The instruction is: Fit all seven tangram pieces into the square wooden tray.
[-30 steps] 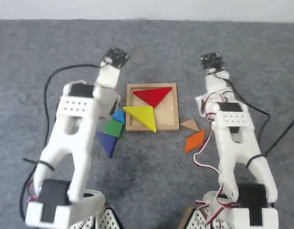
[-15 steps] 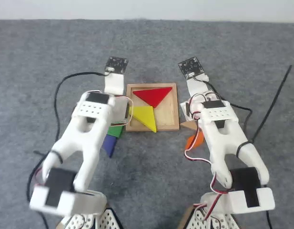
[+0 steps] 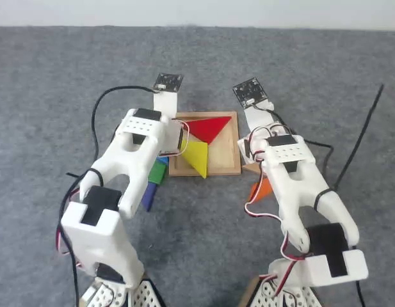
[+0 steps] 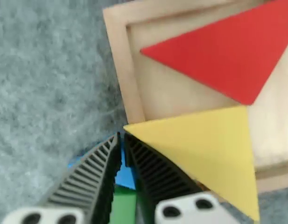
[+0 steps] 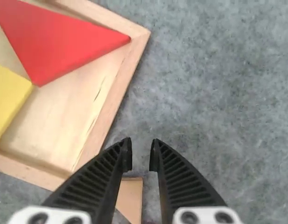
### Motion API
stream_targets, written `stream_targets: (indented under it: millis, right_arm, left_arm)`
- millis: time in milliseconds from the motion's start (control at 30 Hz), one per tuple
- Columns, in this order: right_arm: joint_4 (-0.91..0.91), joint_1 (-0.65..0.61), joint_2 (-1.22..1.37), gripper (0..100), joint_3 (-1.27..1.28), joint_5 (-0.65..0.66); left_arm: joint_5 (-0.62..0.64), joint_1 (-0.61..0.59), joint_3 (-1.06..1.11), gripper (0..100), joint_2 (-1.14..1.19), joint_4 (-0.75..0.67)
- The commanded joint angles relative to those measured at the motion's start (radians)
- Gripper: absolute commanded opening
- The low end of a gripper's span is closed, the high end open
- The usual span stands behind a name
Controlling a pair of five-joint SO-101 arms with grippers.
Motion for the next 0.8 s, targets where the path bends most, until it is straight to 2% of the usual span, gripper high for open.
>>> stream_targets:
  millis: [0,367,533,633,767]
  right_arm:
    - [-0.018,-0.008,-0.008,9.0,-0.057,-0.011]
    - [-0.016,-0.039,-0.008,9.0,-0.046,-0.005]
    - [-0.008,-0.031,-0.018,9.0,-0.044,-0.003]
    - [0.015,-0.033,-0.019,9.0,-0.044,-0.002]
    - [0.053,-0.045,-0.021,9.0,-0.046,0.034]
  left_arm:
    - [0.011,0.005,-0.05,1,-0.009,-0.075]
    - [0.011,0.086,-0.068,1,-0.008,-0.265]
    - [0.003,0.043,-0.064,1,-0.032,-0.238]
    - [0.002,-0.006,-0.036,1,-0.129,-0.222]
    - [0.0,-0.11,0.166,1,-0.35,-0.339]
